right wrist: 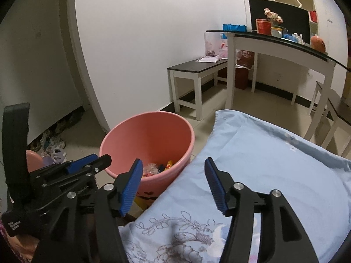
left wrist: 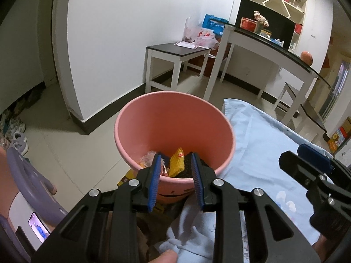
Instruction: Collect trash
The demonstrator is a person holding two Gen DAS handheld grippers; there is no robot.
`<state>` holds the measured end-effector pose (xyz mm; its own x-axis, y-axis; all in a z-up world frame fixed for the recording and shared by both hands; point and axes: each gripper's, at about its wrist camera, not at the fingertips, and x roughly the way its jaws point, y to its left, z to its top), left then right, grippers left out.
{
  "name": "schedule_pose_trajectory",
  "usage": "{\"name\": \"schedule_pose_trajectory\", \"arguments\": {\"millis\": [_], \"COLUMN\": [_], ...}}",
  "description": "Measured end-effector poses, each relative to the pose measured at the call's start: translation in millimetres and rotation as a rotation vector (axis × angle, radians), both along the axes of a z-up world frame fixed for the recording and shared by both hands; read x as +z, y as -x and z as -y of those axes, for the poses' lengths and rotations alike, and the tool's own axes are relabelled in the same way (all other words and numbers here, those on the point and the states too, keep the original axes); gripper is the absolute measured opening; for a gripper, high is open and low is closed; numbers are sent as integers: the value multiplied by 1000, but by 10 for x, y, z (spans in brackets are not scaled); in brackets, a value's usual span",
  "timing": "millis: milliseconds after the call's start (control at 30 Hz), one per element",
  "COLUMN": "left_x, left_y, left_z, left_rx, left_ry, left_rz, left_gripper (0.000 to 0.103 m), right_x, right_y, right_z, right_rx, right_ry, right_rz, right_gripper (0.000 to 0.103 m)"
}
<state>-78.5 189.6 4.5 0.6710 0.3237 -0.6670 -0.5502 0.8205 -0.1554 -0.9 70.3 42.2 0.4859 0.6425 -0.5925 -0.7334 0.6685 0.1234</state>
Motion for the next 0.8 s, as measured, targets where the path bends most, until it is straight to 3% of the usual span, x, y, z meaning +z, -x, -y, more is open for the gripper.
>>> {"name": "schedule_pose_trajectory", "arguments": {"millis": [467, 800], "left_x": [-6, -17], "left_y": [98, 166], "left_z": [208, 279], "left_rx": [-29, -43], "left_ry": [30, 20], "left_rz": [14, 34], "left_gripper": [29, 28], "right_x": [-14, -58], "right_y": [88, 156], "right_z": [354, 427], "right_rx": [-70, -73], "right_ry": [-11, -17], "right_rz": [-13, -24], "right_gripper": [72, 73]}}
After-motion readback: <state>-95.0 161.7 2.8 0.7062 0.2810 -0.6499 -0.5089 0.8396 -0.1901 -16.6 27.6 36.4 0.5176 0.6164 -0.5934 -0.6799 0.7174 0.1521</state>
